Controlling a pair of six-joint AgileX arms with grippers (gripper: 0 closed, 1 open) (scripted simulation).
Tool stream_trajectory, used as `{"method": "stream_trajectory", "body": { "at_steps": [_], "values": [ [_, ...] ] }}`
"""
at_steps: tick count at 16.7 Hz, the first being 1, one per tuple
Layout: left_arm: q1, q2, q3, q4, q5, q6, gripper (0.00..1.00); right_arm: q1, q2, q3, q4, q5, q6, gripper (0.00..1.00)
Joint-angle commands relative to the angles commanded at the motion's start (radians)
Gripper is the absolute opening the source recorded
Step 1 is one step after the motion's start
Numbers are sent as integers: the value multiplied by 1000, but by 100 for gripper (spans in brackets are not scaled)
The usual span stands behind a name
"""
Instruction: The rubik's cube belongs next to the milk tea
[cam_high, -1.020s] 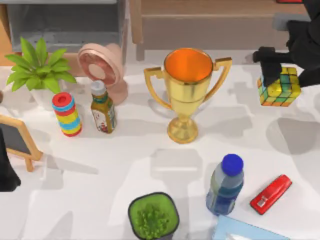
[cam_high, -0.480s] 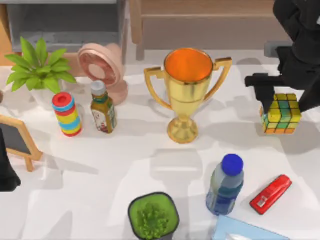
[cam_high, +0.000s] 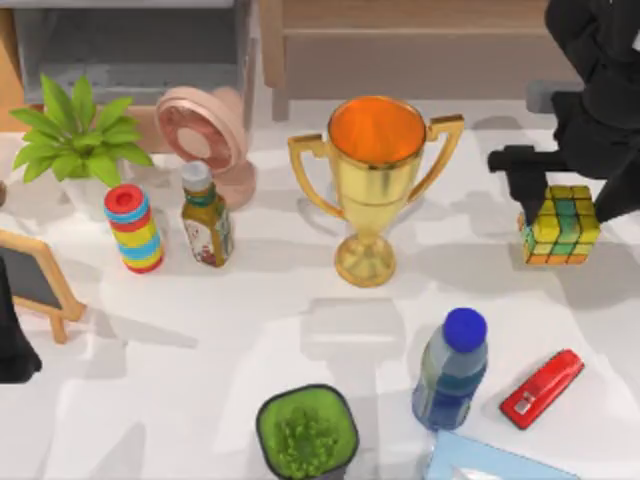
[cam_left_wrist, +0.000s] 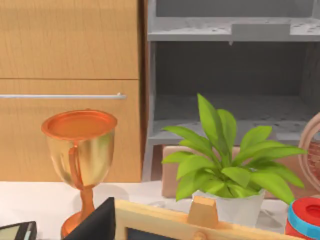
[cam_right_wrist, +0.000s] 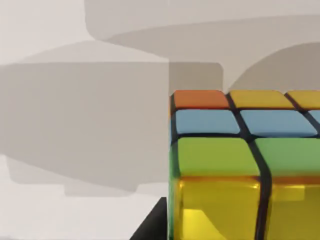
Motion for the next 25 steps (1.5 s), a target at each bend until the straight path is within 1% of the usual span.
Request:
{"method": "stream_trajectory", "body": {
  "at_steps": [11,21,25],
  "values": [
    [0,0,0,0,0,0,100,0,-14,-9,43,1,2,0],
    [0,0,0,0,0,0,100,-2,25,-47,52,3,1,0],
    [0,0,0,0,0,0,100,-2,25,-47,52,3,1,30]
  ]
}}
